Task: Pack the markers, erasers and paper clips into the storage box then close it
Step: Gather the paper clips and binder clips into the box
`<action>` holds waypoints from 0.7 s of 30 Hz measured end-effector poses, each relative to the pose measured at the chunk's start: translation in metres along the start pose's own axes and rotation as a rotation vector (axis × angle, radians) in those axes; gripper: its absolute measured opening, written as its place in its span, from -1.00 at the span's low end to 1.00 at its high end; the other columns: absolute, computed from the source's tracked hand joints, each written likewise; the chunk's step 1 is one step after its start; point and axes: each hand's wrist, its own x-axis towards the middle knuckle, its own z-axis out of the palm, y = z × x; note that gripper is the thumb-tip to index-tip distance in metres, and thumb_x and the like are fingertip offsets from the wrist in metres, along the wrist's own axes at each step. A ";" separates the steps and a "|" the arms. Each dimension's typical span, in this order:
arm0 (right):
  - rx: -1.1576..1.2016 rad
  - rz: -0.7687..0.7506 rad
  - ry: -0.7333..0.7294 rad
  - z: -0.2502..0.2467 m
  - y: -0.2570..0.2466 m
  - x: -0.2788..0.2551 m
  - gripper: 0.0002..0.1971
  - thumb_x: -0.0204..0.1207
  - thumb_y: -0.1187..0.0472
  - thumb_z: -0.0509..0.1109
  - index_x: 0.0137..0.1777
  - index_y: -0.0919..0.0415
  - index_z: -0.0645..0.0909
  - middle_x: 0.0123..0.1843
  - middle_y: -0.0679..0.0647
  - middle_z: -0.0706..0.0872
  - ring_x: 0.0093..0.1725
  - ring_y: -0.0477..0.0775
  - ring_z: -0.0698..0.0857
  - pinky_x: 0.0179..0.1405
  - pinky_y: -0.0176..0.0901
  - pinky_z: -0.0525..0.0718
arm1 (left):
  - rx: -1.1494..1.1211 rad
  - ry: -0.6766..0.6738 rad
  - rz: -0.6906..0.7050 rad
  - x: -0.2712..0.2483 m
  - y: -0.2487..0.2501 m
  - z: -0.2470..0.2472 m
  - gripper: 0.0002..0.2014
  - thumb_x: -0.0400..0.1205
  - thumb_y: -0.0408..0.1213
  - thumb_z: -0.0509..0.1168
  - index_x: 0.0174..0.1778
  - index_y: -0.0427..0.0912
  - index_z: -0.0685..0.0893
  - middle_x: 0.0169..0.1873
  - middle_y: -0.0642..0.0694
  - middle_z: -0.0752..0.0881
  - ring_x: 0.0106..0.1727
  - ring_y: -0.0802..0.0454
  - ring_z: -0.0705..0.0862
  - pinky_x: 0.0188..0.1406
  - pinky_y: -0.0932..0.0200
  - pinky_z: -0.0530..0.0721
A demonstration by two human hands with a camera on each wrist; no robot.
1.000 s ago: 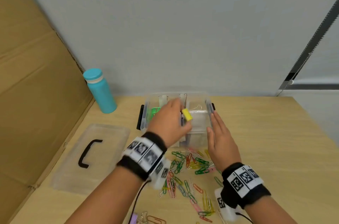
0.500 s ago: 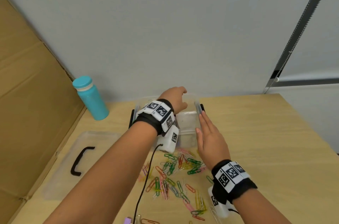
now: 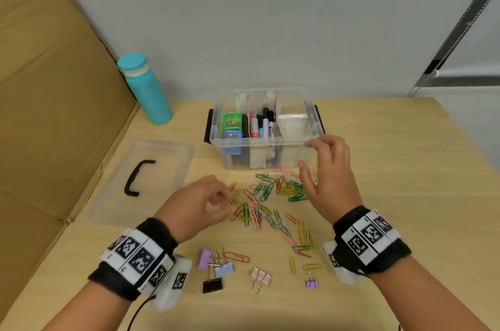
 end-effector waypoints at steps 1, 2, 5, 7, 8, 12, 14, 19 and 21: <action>0.005 -0.048 -0.072 -0.005 -0.006 -0.011 -0.76 0.57 0.11 0.30 0.18 0.17 0.52 0.11 0.02 0.47 0.09 -0.02 0.51 -0.02 -0.26 0.57 | -0.009 -0.064 -0.012 -0.008 -0.007 0.009 -0.76 0.44 -0.01 0.46 -0.01 0.22 0.61 -0.06 0.25 0.59 -0.08 0.31 0.59 -0.04 0.24 0.63; 0.008 -0.077 -0.197 -0.008 -0.009 -0.021 -0.83 0.58 0.07 0.28 0.08 0.12 0.51 -0.01 -0.07 0.48 -0.06 -0.07 0.54 -0.19 -0.31 0.55 | -0.026 -0.130 -0.017 -0.015 -0.012 0.017 -0.71 0.40 0.04 0.48 0.00 0.20 0.63 -0.06 0.27 0.58 -0.06 0.32 0.58 -0.03 0.25 0.63; -0.055 -0.044 -0.677 -0.010 -0.011 -0.051 -0.75 0.54 -0.17 0.23 -0.12 0.00 0.42 -0.22 -0.14 0.55 -0.29 -0.03 0.58 -0.36 -0.15 0.57 | -0.075 -0.288 0.043 -0.030 -0.014 0.041 -0.57 0.29 0.16 0.52 0.05 0.21 0.64 -0.04 0.33 0.52 0.03 0.38 0.53 0.07 0.27 0.60; -0.158 -0.006 -0.886 -0.011 -0.011 -0.065 -0.62 0.45 -0.31 0.28 -0.18 -0.01 0.37 -0.23 -0.07 0.60 -0.29 0.04 0.58 -0.35 -0.10 0.52 | -0.033 -0.330 0.122 -0.033 -0.006 0.055 -0.49 0.27 0.22 0.49 0.13 0.23 0.62 0.00 0.37 0.48 0.10 0.40 0.47 0.13 0.31 0.55; -0.182 0.021 -0.941 -0.013 -0.013 -0.070 -0.57 0.39 -0.34 0.33 -0.19 0.00 0.36 -0.22 -0.04 0.61 -0.29 0.05 0.57 -0.37 -0.11 0.48 | 0.002 -0.337 0.167 -0.033 -0.001 0.061 -0.45 0.28 0.25 0.47 0.18 0.23 0.59 0.03 0.38 0.46 0.13 0.37 0.44 0.14 0.31 0.52; -0.163 0.112 -1.097 -0.024 -0.019 -0.084 -0.52 0.24 -0.32 0.49 -0.26 -0.06 0.29 -0.27 -0.12 0.51 -0.29 -0.02 0.49 -0.47 -0.25 0.32 | 0.168 -0.350 0.294 -0.027 0.023 0.082 -0.45 0.43 0.12 0.42 0.34 0.16 0.51 0.20 0.19 0.48 0.22 0.20 0.41 0.12 0.31 0.37; -0.144 0.127 -1.137 -0.024 -0.021 -0.092 -0.54 0.26 -0.22 0.53 -0.30 -0.08 0.26 -0.30 -0.16 0.45 -0.28 -0.03 0.48 -0.47 -0.27 0.31 | 0.227 -0.341 0.321 -0.024 0.030 0.089 -0.53 0.51 -0.01 0.38 0.35 0.08 0.52 0.23 0.09 0.49 0.26 0.11 0.43 0.07 0.29 0.29; -0.047 0.151 -1.091 -0.012 -0.015 -0.103 -0.83 0.40 0.08 0.45 -0.16 0.10 0.53 -0.32 -0.16 0.44 -0.38 -0.17 0.42 -0.47 -0.35 0.32 | 0.238 -0.312 0.337 -0.016 0.033 0.094 -0.69 0.56 -0.07 0.33 0.23 0.02 0.58 0.16 0.04 0.53 0.21 0.06 0.45 0.02 0.25 0.30; -0.029 0.143 -1.072 -0.008 -0.015 -0.104 -0.92 0.42 0.16 0.38 -0.20 0.09 0.51 -0.28 -0.14 0.46 -0.36 -0.15 0.44 -0.42 -0.34 0.37 | 0.228 -0.285 0.345 -0.016 0.031 0.094 -0.76 0.58 -0.10 0.30 0.16 0.01 0.59 0.13 0.05 0.54 0.18 0.06 0.47 0.07 0.21 0.38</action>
